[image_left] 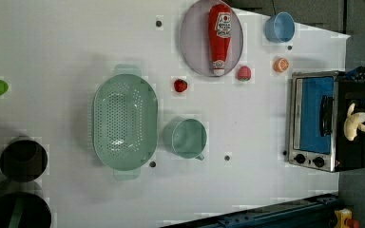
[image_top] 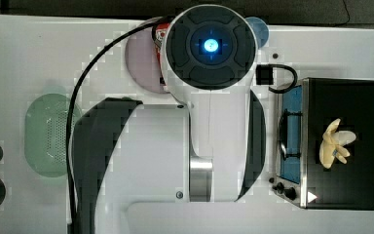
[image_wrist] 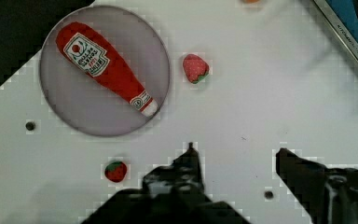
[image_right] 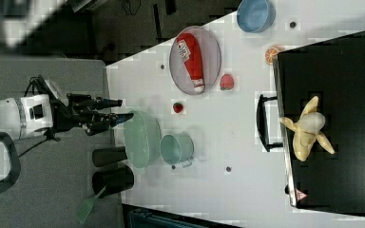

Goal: Pick banana from oven and place on table.

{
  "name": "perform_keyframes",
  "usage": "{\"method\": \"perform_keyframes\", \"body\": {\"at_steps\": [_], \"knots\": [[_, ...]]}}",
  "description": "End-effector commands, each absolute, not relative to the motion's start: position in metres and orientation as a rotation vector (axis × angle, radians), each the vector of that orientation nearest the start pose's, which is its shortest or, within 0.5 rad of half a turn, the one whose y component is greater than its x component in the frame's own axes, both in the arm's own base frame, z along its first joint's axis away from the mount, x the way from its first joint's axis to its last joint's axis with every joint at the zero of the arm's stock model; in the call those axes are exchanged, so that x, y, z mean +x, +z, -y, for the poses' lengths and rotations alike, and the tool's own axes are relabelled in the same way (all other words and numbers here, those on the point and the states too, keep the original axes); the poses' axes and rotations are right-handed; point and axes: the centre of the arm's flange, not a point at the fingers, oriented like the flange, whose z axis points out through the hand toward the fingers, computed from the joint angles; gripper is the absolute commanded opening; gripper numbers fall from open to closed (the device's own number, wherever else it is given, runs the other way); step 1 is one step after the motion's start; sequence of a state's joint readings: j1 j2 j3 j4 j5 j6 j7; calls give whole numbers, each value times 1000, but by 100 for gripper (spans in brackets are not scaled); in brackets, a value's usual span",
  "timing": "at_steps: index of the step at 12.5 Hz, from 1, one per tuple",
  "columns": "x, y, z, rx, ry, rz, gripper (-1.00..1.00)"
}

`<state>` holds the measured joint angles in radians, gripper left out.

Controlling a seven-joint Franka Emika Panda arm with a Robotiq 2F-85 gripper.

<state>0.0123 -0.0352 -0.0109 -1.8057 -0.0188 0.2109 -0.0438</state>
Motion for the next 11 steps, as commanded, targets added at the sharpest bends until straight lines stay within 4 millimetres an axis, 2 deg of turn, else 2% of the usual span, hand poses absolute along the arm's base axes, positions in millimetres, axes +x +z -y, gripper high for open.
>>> {"method": "perform_keyframes", "body": {"at_steps": [1,3,6,8,11], "knots": [[394,620,30,-2815,-23,-1354,60],[394,617,31,-2817,-15,-1355,99],[407,610,46,-2781,-61,-1380,100],[421,596,72,-2749,-69,-1427,100],[439,562,124,-2712,-18,-1488,100]]}}
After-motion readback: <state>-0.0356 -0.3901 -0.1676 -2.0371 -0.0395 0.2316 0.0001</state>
